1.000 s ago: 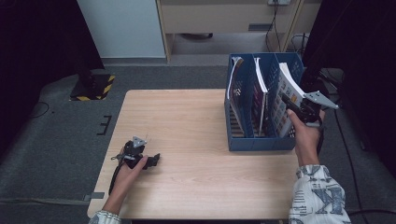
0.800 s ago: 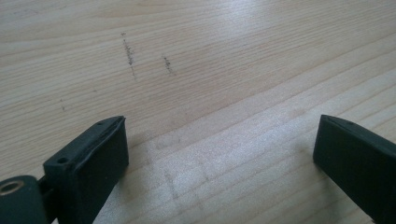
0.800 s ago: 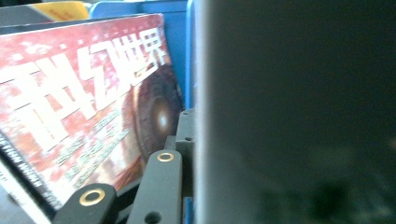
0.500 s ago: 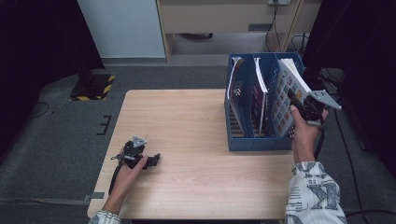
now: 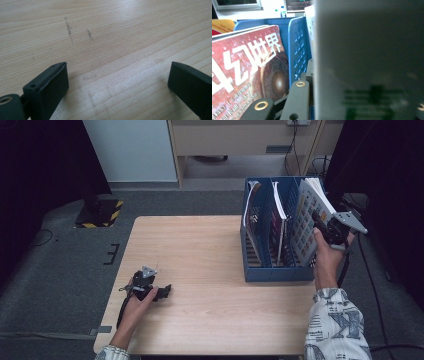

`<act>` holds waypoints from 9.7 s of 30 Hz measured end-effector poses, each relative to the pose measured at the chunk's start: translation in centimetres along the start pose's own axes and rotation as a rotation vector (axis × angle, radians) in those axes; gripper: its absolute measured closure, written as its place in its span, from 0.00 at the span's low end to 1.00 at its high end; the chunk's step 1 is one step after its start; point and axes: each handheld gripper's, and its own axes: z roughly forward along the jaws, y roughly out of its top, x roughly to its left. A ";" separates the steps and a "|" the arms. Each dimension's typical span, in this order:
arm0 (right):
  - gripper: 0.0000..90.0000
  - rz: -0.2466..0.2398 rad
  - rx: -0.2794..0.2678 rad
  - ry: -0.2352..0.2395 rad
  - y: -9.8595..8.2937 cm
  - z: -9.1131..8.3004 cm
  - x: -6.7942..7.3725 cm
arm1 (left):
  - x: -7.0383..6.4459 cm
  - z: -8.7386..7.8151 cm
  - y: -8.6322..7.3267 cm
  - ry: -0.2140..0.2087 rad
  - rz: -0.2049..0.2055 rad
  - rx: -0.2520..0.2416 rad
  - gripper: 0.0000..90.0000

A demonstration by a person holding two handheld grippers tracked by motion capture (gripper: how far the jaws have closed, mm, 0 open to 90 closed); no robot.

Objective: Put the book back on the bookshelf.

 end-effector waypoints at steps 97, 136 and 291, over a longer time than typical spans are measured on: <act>0.71 -0.076 0.101 0.082 -1.8 0.5 2.5 | -0.1 0.1 0.1 -0.001 -0.001 -0.001 0.03; 0.35 -0.084 0.147 0.084 -1.8 0.5 3.6 | -0.1 0.1 0.1 -0.001 0.003 0.001 0.03; 0.14 -0.247 0.292 0.393 -7.6 -8.4 13.3 | -0.3 0.2 0.2 -0.009 0.006 0.004 0.01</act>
